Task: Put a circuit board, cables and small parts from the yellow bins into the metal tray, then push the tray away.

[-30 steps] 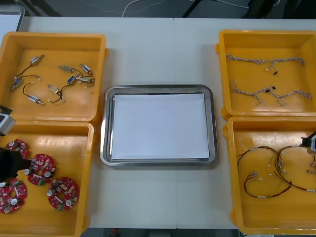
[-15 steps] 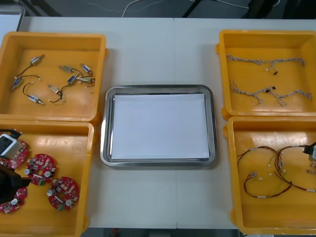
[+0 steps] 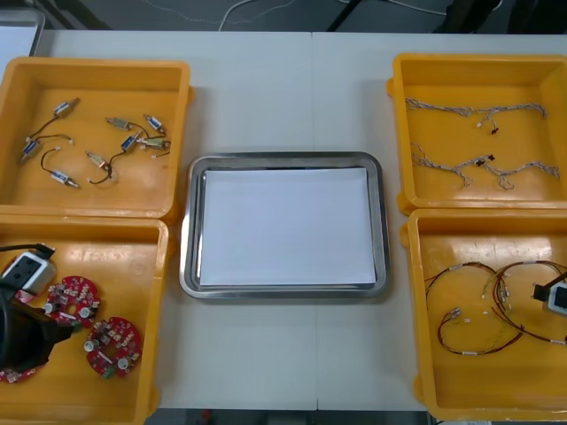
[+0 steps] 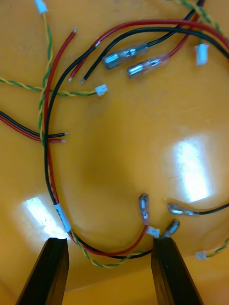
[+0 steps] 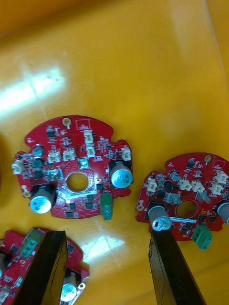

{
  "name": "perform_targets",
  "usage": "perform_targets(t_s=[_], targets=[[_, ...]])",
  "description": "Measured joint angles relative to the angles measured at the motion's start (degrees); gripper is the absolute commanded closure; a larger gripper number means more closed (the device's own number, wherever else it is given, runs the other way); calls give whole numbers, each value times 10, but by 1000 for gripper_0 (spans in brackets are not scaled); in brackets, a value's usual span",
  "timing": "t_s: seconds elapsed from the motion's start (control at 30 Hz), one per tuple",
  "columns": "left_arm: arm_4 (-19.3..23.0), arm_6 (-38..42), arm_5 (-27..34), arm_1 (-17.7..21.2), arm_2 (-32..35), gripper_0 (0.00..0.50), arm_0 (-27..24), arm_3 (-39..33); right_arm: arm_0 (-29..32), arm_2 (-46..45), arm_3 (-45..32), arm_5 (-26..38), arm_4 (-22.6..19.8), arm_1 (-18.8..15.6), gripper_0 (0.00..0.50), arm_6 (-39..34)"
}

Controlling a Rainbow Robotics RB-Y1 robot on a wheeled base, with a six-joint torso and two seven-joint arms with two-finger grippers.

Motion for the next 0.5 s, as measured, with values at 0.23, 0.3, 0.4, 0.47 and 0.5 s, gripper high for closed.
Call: perform_targets(t_s=[0.23, 0.3, 0.4, 0.47, 0.5], targets=[[-32, 0, -1, 0, -22, 0, 0, 6, 27, 7, 0, -21, 6, -1, 0, 0], [-34, 0, -1, -1, -25, 0, -1, 10, 31, 8, 0, -22, 8, -1, 0, 0], [-37, 0, -1, -1, -31, 0, -6, 27, 35, 15, 0, -35, 16, -1, 0, 0], [-39, 0, -1, -1, -36, 0, -11, 39, 37, 21, 0, -45, 21, -1, 0, 0], [-40, 0, -1, -1, -38, 0, -15, 44, 38, 25, 0, -49, 24, -1, 0, 0]])
